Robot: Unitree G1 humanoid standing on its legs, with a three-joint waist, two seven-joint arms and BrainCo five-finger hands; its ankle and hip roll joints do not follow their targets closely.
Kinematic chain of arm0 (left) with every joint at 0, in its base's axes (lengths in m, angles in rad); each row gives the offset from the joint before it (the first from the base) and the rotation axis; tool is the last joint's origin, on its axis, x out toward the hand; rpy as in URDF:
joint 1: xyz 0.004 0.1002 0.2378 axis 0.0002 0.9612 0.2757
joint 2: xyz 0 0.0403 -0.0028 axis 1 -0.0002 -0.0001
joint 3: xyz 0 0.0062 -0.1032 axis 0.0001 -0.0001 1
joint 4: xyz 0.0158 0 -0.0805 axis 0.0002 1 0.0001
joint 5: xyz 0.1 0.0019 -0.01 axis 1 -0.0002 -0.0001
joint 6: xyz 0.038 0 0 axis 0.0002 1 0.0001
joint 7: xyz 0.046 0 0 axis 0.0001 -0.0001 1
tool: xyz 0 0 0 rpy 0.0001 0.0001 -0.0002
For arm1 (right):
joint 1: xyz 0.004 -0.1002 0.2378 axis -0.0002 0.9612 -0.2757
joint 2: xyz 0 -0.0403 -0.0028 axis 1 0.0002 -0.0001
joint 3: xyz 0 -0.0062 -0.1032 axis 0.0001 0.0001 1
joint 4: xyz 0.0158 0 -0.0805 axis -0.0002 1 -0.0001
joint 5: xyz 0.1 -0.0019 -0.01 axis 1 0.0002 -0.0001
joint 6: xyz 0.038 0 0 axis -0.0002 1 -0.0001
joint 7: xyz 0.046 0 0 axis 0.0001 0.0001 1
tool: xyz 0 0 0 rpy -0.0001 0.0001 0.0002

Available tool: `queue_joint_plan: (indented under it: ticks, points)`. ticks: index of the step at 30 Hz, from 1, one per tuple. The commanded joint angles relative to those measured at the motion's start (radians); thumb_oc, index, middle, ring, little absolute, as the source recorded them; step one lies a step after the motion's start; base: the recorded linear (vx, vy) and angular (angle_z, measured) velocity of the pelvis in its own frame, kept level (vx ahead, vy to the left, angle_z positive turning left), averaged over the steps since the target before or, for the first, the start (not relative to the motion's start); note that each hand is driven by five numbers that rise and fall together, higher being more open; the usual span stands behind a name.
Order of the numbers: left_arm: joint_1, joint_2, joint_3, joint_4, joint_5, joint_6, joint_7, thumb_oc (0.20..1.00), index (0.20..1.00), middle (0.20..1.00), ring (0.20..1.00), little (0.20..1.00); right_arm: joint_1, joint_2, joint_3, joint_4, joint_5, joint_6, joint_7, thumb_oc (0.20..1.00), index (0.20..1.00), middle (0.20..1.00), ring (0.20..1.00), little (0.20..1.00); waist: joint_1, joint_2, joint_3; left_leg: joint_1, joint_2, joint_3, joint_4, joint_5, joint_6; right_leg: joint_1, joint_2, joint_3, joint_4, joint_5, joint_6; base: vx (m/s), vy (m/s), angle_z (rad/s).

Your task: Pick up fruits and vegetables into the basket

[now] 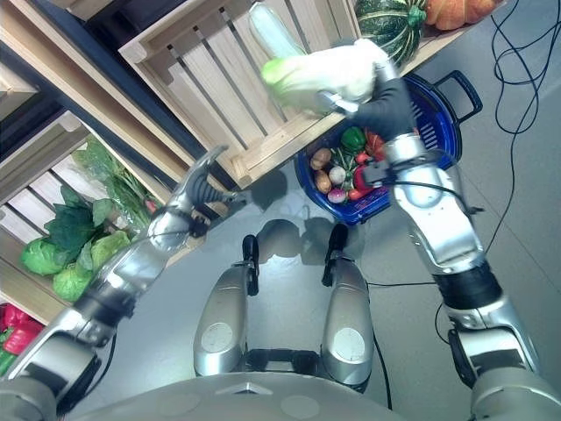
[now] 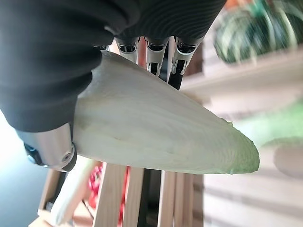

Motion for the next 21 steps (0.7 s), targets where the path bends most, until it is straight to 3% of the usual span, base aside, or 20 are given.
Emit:
queue_joint_plan:
  ticks: [1, 5, 11, 15, 17, 21]
  points:
    - [0.092, -0.007, 0.094, -0.062, -0.150, -0.200, 0.006, 1.000, 1.000, 1.000, 1.000, 1.000, 0.032, -0.037, -0.108, -0.153, -0.042, -0.125, -0.026, 0.200, 0.200, 0.200, 0.200, 0.200, -0.003, -0.034, -0.047, -0.034, -0.016, 0.070, -0.020, -0.004, 0.060, 0.076, 0.002, 0.015, 0.008, -0.104, 0.050, -0.02, -0.058, 0.01]
    - [0.225, -0.016, 0.182, -0.077, -0.241, -0.310, -0.038, 1.000, 1.000, 1.000, 1.000, 1.000, 0.166, -0.080, -0.219, -0.137, -0.022, -0.164, -0.063, 0.200, 0.200, 0.200, 0.200, 0.200, 0.005, -0.039, -0.041, -0.033, -0.014, 0.076, -0.022, -0.010, 0.062, 0.079, 0.007, 0.005, 0.012, -0.113, 0.045, -0.02, -0.046, 0.03]
    - [0.371, 0.004, 0.292, -0.105, -0.295, -0.395, -0.132, 1.000, 1.000, 1.000, 1.000, 1.000, 0.364, -0.087, -0.355, -0.094, 0.014, -0.220, -0.108, 0.200, 0.200, 0.200, 0.200, 0.200, 0.003, -0.032, -0.040, -0.060, -0.005, 0.088, -0.031, 0.002, 0.065, 0.047, 0.014, -0.008, 0.025, -0.120, 0.041, -0.03, -0.024, 0.05]
    - [0.435, 0.016, 0.321, -0.117, -0.249, -0.443, -0.152, 1.000, 1.000, 1.000, 1.000, 1.000, 0.439, -0.059, -0.388, -0.057, 0.081, -0.241, -0.097, 0.200, 0.200, 0.200, 0.200, 0.200, -0.002, -0.014, -0.040, -0.093, -0.002, 0.093, -0.029, 0.009, 0.064, 0.005, 0.015, -0.017, 0.049, -0.129, 0.036, -0.04, 0.011, 0.01]
    - [0.467, 0.026, 0.330, -0.114, -0.223, -0.457, -0.145, 1.000, 1.000, 1.000, 1.000, 1.000, 0.470, -0.046, -0.390, -0.031, 0.137, -0.253, -0.075, 0.200, 0.200, 0.200, 0.200, 0.200, -0.004, -0.005, -0.040, -0.115, -0.002, 0.094, -0.024, 0.014, 0.065, -0.022, 0.017, -0.022, 0.066, -0.134, 0.033, -0.02, 0.000, 0.01]
    - [0.503, 0.025, 0.346, -0.086, -0.238, -0.410, -0.118, 1.000, 1.000, 1.000, 1.000, 1.000, 0.494, -0.019, -0.365, 0.019, 0.184, -0.251, -0.050, 0.200, 0.200, 0.200, 0.200, 0.200, 0.000, 0.010, -0.040, -0.160, 0.000, 0.089, -0.014, 0.026, 0.065, -0.070, 0.018, -0.032, 0.097, -0.145, 0.025, 0.00, 0.000, 0.00]
